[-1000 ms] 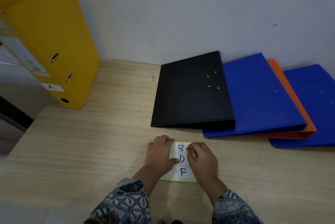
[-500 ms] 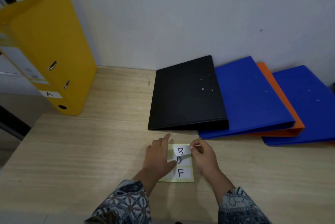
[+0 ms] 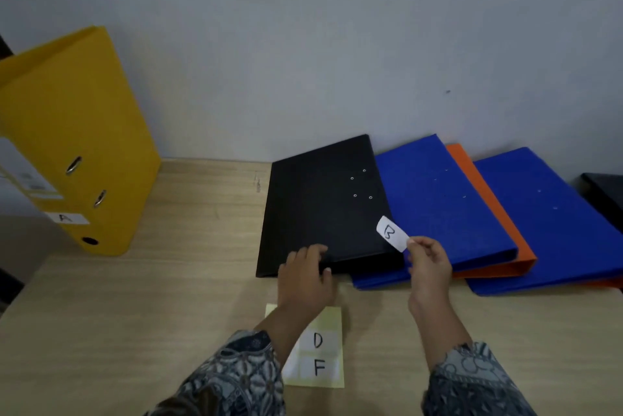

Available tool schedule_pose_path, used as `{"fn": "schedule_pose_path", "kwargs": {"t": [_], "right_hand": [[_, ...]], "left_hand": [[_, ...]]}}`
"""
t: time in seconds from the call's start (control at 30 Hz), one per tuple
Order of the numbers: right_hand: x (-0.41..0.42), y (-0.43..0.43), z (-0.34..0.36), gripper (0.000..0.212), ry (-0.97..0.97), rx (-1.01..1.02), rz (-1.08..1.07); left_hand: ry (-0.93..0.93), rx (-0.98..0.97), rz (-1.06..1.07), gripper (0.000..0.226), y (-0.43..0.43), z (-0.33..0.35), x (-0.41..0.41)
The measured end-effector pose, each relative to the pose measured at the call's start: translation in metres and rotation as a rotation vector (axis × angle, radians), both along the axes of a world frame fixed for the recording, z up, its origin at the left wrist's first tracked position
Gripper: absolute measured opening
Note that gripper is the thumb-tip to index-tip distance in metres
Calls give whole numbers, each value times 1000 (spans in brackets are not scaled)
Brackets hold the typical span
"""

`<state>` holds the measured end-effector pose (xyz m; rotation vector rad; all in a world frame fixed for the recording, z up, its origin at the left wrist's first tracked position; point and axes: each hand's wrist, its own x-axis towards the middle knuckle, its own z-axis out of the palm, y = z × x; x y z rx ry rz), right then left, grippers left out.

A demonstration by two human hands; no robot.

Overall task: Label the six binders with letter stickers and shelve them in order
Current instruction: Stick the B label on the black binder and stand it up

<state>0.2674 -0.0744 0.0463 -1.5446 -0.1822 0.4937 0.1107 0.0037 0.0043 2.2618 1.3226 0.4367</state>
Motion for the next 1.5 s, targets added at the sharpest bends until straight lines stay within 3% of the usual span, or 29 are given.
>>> {"fn": "schedule_pose_path", "kwargs": {"t": [0.17, 0.3, 0.4, 0.67, 0.8, 0.97, 1.03, 1.13, 1.3, 1.43, 1.5], "right_hand": [[33, 18, -3, 20, -9, -229, 132], [42, 31, 3, 18, -19, -331, 351], [47, 38, 11, 16, 3, -305, 422], [29, 32, 27, 18, 38, -152, 386], [12, 36, 56, 17, -14, -95, 415], [-28, 58, 105, 15, -121, -63, 548], [-48, 70, 117, 17, -150, -54, 597], [-81, 85, 131, 17, -200, -27, 664], [-128, 107, 143, 17, -311, 37, 671], [-150, 127, 151, 18, -277, 46, 582], [-154, 136, 153, 20, -248, 14, 522]], "left_hand": [[-89, -44, 2, 35, 27, 23, 40], [47, -322, 13, 44, 41, 31, 59], [19, -509, 51, 46, 46, 27, 61], [-212, -723, 232, 49, 61, 63, 53], [-320, -855, 295, 66, 74, 89, 40], [-460, -918, 265, 115, 88, 115, 16], [-571, -1000, 202, 101, 94, 134, -2], [-639, -1003, 74, 51, 106, 147, -28], [-721, -1107, 141, 49, 125, 150, -70], [-846, -944, 159, 89, 136, 152, -85], [-887, -852, 81, 71, 141, 155, -90]]}}
